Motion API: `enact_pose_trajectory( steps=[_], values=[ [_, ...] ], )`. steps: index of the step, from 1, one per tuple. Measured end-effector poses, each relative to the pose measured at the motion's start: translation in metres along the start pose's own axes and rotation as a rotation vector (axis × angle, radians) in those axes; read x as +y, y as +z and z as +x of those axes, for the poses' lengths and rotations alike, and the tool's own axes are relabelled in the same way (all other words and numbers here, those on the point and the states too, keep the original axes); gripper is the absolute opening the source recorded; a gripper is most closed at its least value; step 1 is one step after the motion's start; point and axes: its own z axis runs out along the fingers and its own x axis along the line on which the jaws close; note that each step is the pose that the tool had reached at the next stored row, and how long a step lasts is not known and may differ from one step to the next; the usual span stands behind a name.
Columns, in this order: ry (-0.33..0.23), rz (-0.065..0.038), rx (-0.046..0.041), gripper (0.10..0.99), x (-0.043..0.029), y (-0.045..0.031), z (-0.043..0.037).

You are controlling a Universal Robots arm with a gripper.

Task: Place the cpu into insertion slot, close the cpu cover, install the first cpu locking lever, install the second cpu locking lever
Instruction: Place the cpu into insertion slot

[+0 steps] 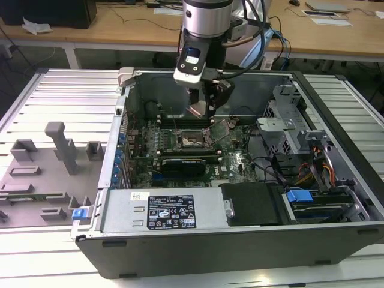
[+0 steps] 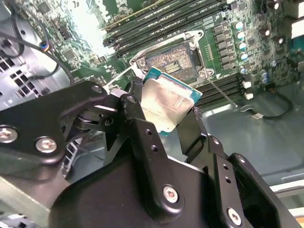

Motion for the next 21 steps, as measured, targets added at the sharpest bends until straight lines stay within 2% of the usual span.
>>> enact_pose_trajectory(
  steps=[3, 5, 7, 11, 21],
  values=[
    [0.054, -0.001, -0.0048, 0.541, -0.0001, 0.0007, 0.0],
    [0.12, -0.002, -0.0106, 0.541, -0.0002, 0.002, 0.0],
    [0.157, -0.003, -0.0139, 0.541, -0.0003, 0.0028, -0.0001],
    [0.266, -0.005, -0.0235, 0.541, -0.0005, 0.0057, -0.0001],
    [0.438, -0.008, -0.0386, 0.541, -0.0012, 0.013, -0.0003]
  ],
)
